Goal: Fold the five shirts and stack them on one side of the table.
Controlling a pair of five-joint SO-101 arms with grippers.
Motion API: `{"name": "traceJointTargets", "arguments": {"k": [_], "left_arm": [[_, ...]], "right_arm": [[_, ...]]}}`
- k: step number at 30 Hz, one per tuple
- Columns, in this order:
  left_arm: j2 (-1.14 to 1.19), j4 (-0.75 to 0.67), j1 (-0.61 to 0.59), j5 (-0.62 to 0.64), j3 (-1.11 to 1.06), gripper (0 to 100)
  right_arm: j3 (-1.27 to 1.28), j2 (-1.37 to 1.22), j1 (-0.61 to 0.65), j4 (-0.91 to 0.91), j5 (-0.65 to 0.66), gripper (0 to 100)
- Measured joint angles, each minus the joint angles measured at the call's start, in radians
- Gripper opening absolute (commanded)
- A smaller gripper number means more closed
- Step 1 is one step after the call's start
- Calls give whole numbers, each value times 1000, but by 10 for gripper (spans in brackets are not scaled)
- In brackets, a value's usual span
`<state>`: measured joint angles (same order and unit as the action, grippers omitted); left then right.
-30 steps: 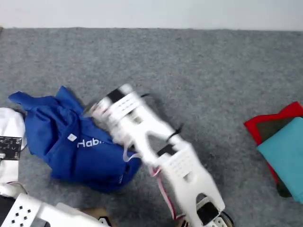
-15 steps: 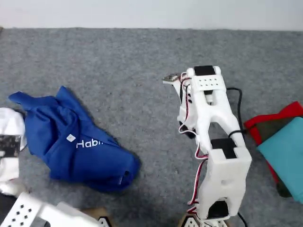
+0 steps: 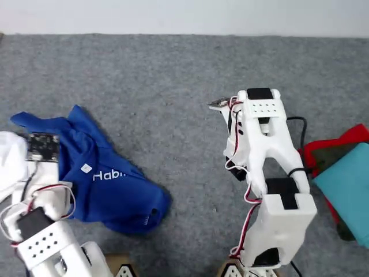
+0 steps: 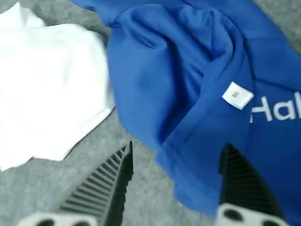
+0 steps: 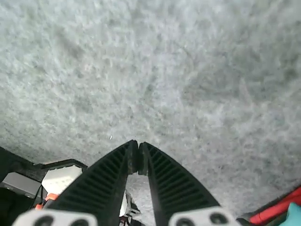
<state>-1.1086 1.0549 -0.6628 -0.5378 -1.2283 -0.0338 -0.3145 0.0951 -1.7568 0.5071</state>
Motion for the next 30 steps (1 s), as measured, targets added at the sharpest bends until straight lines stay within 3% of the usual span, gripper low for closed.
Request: {"name": "traceJointTargets", "arguments": {"k": [6,11,15,18,22,27,30], "left_arm": [[0,-278,0,-84,-112,276],[0,-284,0,-110,-83,274],[75,-183,2,-43,49,260],[242,-5,37,68,249,261],[597,221,112,137,514,258],[1099,307,133,161,813,251],[1376,387,150,175,1003,178]], "right_arm": [[58,66,2,0,0,13],[94,95,5,0,-5,68],[94,98,3,0,-5,117],[94,98,5,0,-5,120],[94,98,5,0,-5,118],[94,98,5,0,-5,118],[94,98,5,0,-5,118]]}}
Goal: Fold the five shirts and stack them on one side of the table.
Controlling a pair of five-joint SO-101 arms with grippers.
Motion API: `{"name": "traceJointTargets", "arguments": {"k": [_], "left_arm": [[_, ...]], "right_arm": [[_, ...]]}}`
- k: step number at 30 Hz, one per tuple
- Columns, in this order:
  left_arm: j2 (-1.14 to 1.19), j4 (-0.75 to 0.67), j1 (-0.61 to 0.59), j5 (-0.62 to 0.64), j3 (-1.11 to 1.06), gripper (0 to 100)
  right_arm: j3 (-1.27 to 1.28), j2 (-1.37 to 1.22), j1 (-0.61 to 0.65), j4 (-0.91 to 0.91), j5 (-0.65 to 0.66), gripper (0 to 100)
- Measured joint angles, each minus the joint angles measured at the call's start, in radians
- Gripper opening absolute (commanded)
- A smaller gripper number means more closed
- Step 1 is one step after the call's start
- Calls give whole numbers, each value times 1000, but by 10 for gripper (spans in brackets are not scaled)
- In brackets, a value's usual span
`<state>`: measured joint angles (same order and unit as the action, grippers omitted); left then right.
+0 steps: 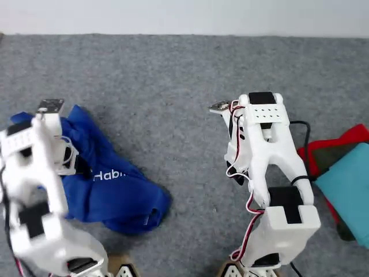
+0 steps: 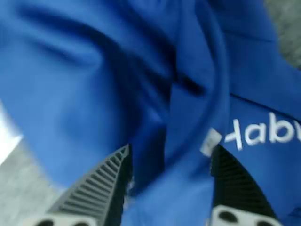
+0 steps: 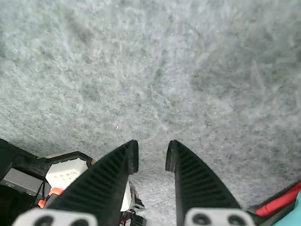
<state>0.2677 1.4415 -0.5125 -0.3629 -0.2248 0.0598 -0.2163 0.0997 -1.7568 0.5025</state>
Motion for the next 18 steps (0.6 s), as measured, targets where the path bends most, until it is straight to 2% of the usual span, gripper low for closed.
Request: {"name": "traceJointTargets", "arguments": {"k": [4,6,8,14,18], "left_arm": [[311,169,57,0,261,3],[436,262,106,-28,399,12],[500,293,143,-34,448,10],[480,299,199,-34,471,10],[351,287,310,-31,470,10]], "right_arm": [[0,0,0,0,0,118],[0,0,0,0,0,118],[0,0,0,0,0,118],[0,0,-2,0,0,118],[0,0,-20,0,0,118]]}}
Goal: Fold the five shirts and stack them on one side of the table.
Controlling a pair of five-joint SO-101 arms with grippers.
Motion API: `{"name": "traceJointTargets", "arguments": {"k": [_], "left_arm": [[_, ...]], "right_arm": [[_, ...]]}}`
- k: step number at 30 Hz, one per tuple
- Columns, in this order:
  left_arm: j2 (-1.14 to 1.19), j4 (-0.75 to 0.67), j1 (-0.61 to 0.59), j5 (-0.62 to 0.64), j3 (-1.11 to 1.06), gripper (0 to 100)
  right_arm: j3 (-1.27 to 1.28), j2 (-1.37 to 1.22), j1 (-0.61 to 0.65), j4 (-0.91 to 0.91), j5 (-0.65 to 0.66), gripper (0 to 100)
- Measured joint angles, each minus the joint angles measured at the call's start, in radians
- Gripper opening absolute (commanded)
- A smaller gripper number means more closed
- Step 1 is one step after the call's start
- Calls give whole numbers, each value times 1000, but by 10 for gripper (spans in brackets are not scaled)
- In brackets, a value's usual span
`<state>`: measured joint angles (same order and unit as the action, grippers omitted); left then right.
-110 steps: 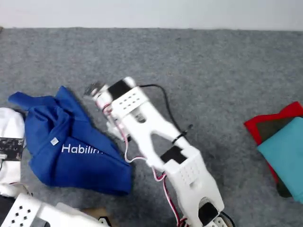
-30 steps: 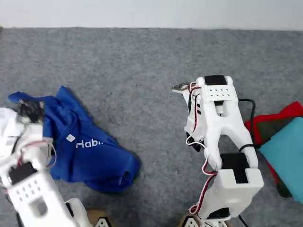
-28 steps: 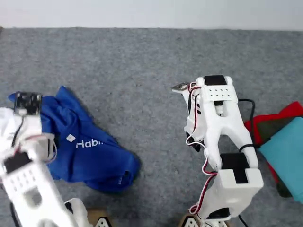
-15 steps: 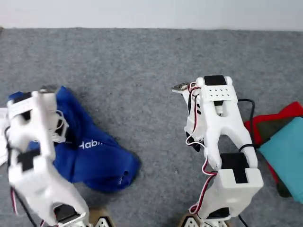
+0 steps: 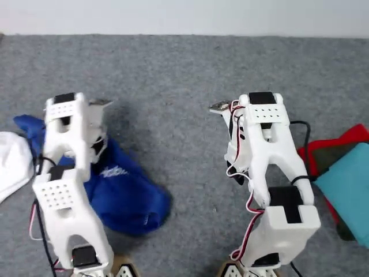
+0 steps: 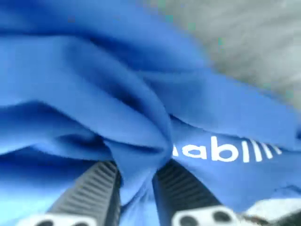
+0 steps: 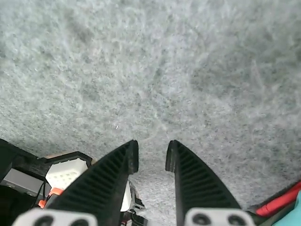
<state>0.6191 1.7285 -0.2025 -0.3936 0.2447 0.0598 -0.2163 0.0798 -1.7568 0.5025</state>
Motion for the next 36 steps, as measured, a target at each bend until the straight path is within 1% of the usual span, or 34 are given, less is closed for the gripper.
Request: {"name": "traceJointTargets", "arguments": {"k": [2,9,16,18,19,21,23,25,27,31,33,36], "left_arm": [[-95,-2,84,9,-15,10],[-362,-2,428,158,-54,10],[-589,-2,778,278,-63,11],[-667,0,847,319,-63,13],[-709,0,855,331,-63,13],[-781,0,824,344,-74,51],[-819,0,746,344,-100,131],[-830,0,634,342,-135,213],[-830,0,509,327,-169,262],[-830,0,281,259,-250,263],[-830,0,216,204,-298,262],[-833,0,157,133,-370,246]], "right_arm": [[0,0,-26,0,0,118],[0,0,-141,0,0,118],[0,0,-207,0,0,118],[0,0,-212,0,0,118],[0,0,-212,0,0,118],[0,0,-212,0,0,118],[0,0,-212,0,0,118],[0,0,-210,0,0,122],[0,0,-210,0,0,123],[0,0,-212,0,0,124],[0,0,-210,0,0,135],[-49,0,-210,0,0,223]]}}
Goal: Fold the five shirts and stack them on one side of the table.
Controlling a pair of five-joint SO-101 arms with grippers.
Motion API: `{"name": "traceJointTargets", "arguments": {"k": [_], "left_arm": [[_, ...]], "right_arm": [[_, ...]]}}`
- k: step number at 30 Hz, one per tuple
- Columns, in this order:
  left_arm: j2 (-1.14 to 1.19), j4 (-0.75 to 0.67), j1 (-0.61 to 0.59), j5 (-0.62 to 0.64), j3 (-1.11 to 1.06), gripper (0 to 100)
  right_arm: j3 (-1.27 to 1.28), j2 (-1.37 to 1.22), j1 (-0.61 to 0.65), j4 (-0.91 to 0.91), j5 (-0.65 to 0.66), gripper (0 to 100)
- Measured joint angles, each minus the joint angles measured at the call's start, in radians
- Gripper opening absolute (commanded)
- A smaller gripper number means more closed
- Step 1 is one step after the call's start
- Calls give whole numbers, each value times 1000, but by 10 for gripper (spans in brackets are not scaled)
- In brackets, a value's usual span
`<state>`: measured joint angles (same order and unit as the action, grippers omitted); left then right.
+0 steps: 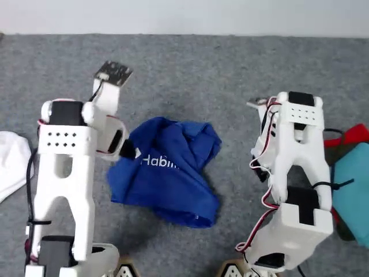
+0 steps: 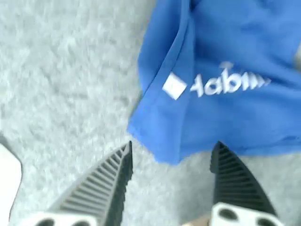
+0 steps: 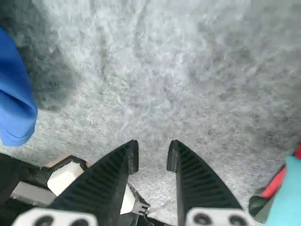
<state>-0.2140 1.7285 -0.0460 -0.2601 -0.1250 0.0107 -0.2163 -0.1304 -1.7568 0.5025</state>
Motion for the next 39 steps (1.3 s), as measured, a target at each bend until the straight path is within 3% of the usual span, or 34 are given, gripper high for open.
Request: {"name": "traceJointTargets", "arguments": {"k": [6,13,20,23,27,29,39], "left_arm": [[-6,0,-157,-72,-112,209],[-9,0,-400,-92,-212,206],[-9,0,-609,-209,-308,206],[-9,0,-654,-244,-313,206],[-9,0,-689,-259,-313,206],[-9,0,-684,-259,-313,206],[-9,0,-687,-259,-319,206]], "right_arm": [[-106,3,118,0,0,418],[-387,-212,338,6,0,408],[-827,-614,381,-2,0,403],[-913,-712,385,-2,0,286],[-934,-744,399,-2,0,0],[-934,-744,400,-2,0,42],[-937,-718,373,-2,0,9]]}}
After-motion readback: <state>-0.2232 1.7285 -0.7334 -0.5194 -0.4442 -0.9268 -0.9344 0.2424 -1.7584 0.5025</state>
